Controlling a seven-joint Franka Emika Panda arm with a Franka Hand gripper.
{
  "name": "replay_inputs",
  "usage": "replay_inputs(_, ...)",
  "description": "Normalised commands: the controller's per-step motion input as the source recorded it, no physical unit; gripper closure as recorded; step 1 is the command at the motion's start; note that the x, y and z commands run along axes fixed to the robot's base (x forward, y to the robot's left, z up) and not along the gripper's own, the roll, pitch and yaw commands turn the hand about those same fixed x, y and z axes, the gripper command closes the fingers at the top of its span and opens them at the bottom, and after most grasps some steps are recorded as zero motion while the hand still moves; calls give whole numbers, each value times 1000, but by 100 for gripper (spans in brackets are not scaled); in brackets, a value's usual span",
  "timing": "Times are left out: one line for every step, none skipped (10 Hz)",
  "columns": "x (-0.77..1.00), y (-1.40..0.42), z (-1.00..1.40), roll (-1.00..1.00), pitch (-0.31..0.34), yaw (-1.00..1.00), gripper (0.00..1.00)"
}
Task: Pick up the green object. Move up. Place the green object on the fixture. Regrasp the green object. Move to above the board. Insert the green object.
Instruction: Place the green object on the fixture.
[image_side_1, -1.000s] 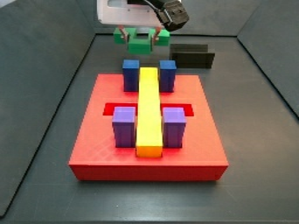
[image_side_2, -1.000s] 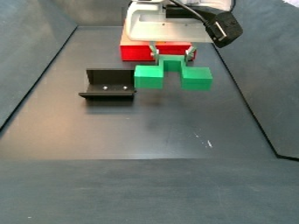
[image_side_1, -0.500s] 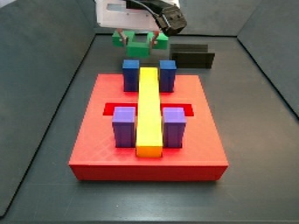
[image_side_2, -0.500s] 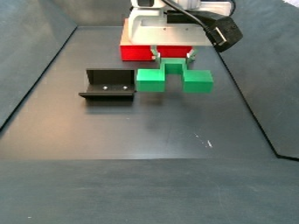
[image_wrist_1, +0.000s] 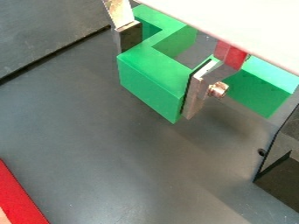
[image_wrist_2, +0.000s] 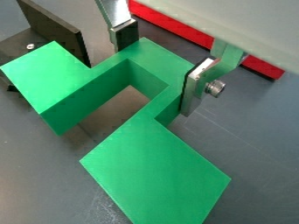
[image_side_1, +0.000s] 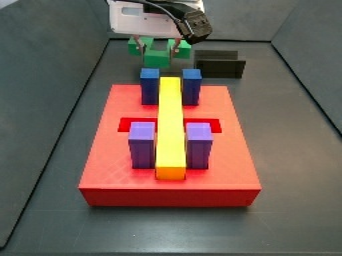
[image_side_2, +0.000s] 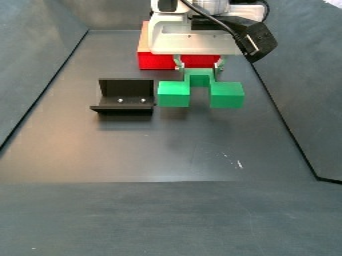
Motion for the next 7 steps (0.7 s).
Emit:
replay_inputs(0,0,0,-3,34,0,100)
replay_inputs(11,23,63,-20,49,0,100)
replay_inputs(260,109,460,-151,277,0,100)
replay_inputs(657,23,789,-431,411,-37,100)
replay_inputs(757,23,766,-720,274,-129,100)
replay_inputs(760,26,754,-731,254,-134,100)
replay_inputs(831,0,666,-760,211,-114,100)
